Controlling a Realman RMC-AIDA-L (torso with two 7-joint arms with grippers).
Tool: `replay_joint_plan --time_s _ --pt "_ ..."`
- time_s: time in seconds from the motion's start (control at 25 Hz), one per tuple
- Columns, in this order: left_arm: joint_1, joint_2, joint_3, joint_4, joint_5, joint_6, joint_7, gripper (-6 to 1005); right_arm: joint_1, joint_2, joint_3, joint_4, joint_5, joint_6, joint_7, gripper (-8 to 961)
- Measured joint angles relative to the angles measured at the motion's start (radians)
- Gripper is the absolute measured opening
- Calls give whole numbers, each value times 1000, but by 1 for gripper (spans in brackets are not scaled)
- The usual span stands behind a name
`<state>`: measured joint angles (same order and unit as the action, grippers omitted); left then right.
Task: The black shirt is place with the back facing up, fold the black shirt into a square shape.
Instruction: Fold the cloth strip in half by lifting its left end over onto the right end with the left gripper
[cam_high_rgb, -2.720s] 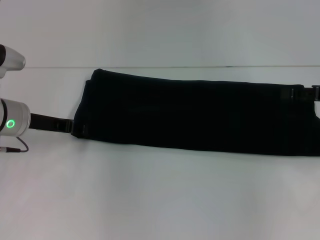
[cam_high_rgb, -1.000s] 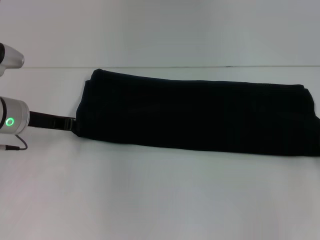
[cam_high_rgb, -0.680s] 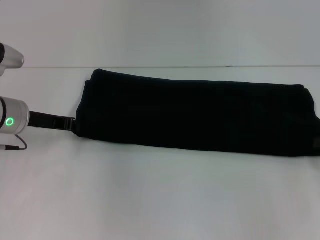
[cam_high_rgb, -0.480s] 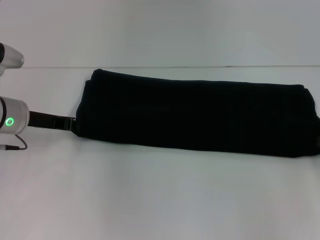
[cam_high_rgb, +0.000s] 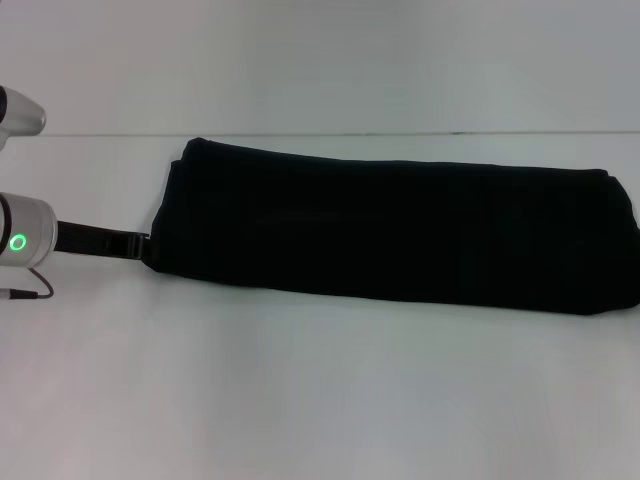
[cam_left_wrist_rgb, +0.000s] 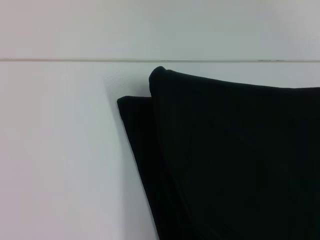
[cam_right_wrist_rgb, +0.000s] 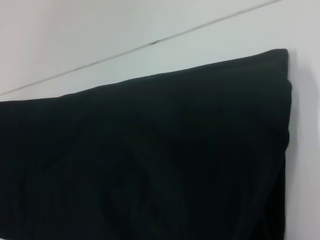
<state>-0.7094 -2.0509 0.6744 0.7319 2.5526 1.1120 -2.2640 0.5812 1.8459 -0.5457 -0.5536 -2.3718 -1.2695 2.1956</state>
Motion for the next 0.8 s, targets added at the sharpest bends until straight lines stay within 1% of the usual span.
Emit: replay_joint_plan --time_s 0.2,0.36,0.48,0.8 --pt "4 0 -1 0 0 0 0 2 4 0 -5 0 0 7 -2 2" --pt "7 0 -1 5 0 1 0 1 5 -1 -6 0 -1 7 -4 3" --pt "22 -3 -5 30 -2 16 0 2 5 -1 -2 -1 1 0 -15 9" --pt "67 -17 -16 119 -9 131 0 1 0 -11 1 -2 5 -3 -26 33"
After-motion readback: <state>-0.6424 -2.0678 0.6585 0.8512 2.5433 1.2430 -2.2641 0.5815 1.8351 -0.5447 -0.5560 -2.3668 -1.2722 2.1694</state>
